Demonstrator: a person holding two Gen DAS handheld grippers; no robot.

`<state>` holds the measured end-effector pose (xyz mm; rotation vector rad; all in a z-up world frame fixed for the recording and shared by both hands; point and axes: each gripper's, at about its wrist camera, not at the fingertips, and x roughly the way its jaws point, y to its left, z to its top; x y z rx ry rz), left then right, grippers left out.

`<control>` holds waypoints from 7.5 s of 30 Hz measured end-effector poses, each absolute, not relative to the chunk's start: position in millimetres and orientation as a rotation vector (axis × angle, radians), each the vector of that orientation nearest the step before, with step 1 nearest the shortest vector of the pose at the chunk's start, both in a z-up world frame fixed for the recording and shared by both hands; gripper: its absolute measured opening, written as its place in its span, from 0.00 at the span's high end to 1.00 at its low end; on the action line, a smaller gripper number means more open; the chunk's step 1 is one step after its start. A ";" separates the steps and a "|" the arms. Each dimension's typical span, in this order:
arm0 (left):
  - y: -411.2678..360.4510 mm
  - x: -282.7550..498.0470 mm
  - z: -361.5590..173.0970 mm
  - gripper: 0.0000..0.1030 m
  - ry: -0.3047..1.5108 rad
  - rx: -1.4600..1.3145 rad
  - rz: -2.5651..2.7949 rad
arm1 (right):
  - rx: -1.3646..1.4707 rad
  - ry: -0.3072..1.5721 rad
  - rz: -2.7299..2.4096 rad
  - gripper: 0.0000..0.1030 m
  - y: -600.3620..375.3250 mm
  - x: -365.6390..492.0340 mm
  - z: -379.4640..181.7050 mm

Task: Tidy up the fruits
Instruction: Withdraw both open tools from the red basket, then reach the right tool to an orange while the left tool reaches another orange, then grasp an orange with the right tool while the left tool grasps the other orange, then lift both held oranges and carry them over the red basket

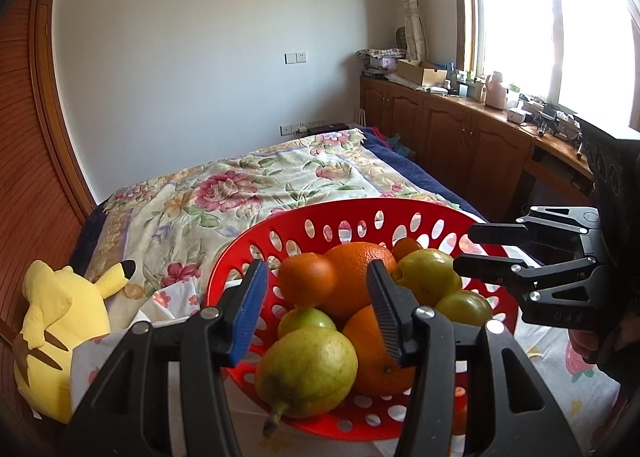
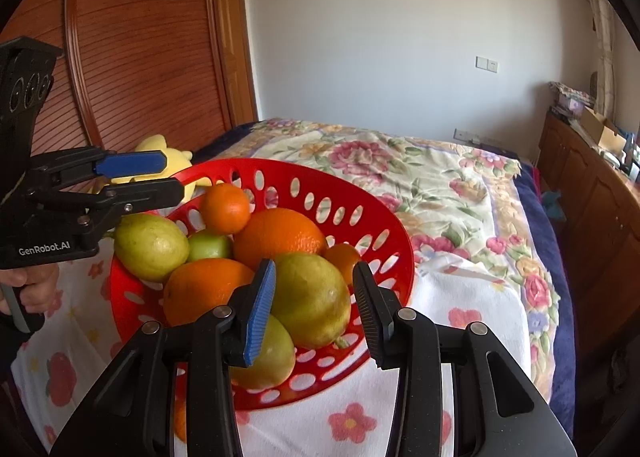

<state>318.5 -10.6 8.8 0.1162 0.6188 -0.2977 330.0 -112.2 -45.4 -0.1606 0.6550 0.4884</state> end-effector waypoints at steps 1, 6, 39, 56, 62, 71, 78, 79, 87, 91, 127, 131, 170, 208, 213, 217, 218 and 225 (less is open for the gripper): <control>-10.2 313.8 9.6 0.49 0.615 0.110 -0.302 | -0.159 0.655 0.488 0.61 -112.8 328.6 -45.3; -8.1 292.3 7.9 0.46 0.607 0.094 -0.309 | -0.145 0.648 0.490 0.60 -117.0 311.1 -39.9; 6.3 164.4 -32.1 0.34 0.612 -0.018 -0.272 | -0.121 0.659 0.432 0.58 -121.7 191.7 -44.5; 4.2 164.2 -67.5 0.34 0.652 -0.025 -0.254 | -0.164 0.733 0.439 0.58 -101.0 205.0 -83.5; 9.1 165.2 -69.6 0.34 0.658 -0.029 -0.245 | -0.150 0.766 0.445 0.57 -89.8 221.7 -96.2; 8.3 165.0 -71.7 0.34 0.662 -0.020 -0.243 | -0.158 0.806 0.449 0.50 -76.5 238.6 -109.8; 5.6 165.6 -72.4 0.34 0.667 -0.013 -0.247 | -0.121 0.835 0.469 0.49 -75.4 245.4 -113.9; 4.9 165.7 -72.8 0.34 0.669 -0.012 -0.247 | -0.115 0.845 0.476 0.49 -75.2 245.7 -115.8; -0.7 167.1 -76.9 0.34 0.685 -0.003 -0.252 | -0.123 0.850 0.508 0.61 -74.8 239.9 -118.3; -5.9 170.7 -78.2 0.34 0.699 -0.009 -0.268 | -0.160 0.837 0.494 0.62 -74.8 233.5 -115.9; -58.6 209.9 -98.3 0.62 0.840 0.068 -0.388 | -0.140 0.810 0.445 0.62 -115.6 209.6 -108.5; -61.5 207.9 -98.9 0.68 0.836 0.076 -0.394 | -0.140 0.811 0.444 0.62 -116.0 209.1 -109.2; -21.0 202.3 13.7 0.67 0.606 0.072 -0.347 | -0.156 0.633 0.451 0.66 -115.5 211.6 -16.8; -22.4 243.4 -3.5 0.67 0.620 0.038 -0.393 | -0.096 0.902 0.565 0.60 -135.2 265.5 -124.2; -22.1 249.8 -7.4 0.67 0.628 0.037 -0.384 | -0.147 0.874 0.534 0.62 -130.7 256.9 -119.4; -21.3 257.5 -9.6 0.67 0.633 0.040 -0.373 | -0.132 0.821 0.525 0.62 -139.0 251.0 -97.9; -21.3 259.1 -9.9 0.67 0.633 0.041 -0.371 | -0.127 0.800 0.522 0.62 -142.0 249.6 -88.6; -22.3 271.9 -10.4 0.67 0.636 0.049 -0.358 | -0.120 0.674 0.505 0.62 -151.5 256.8 -31.6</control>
